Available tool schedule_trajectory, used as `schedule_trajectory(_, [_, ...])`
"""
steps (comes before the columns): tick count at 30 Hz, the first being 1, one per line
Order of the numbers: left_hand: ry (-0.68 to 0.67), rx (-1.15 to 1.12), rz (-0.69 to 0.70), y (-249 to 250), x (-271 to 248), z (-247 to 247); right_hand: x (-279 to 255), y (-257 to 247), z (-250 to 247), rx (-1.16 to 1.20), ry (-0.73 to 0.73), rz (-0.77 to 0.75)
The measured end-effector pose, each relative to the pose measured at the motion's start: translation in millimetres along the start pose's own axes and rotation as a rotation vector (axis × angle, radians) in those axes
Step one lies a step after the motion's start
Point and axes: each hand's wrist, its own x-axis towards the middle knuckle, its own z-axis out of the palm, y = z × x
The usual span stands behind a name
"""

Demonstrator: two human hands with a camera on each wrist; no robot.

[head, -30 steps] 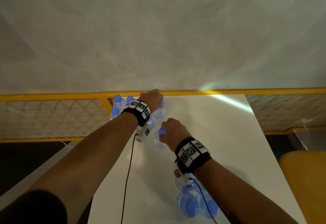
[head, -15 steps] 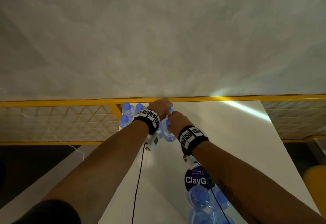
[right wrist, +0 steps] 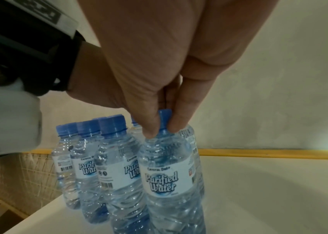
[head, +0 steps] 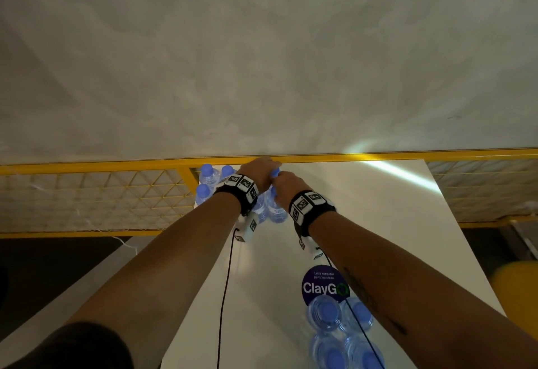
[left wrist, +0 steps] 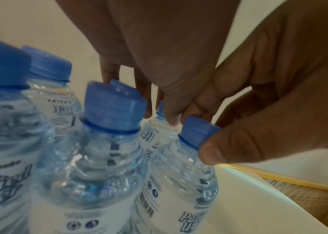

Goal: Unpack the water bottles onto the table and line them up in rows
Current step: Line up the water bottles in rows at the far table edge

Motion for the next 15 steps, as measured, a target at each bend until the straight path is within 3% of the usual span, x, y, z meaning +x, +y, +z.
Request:
schedule_trajectory(5, [0.107,-0.040,-0.021,2,-35,-4,-41,4,-7,0.094,0.025,0.036])
schedule_trajectory(8, [0.168,-0.049,0.038,20,-68,0,-91,12,-1,0.126,0.049,0.037])
schedule_trajectory(11, [0.237,-0.091,0.130,51,-111,17,-152,22,4,0.103,-0.034,0.022])
schedule_trajectory(15, [0.070,-0.169,0.181,105,-168,44,-233,27,13,0.079,-0.158,0.042])
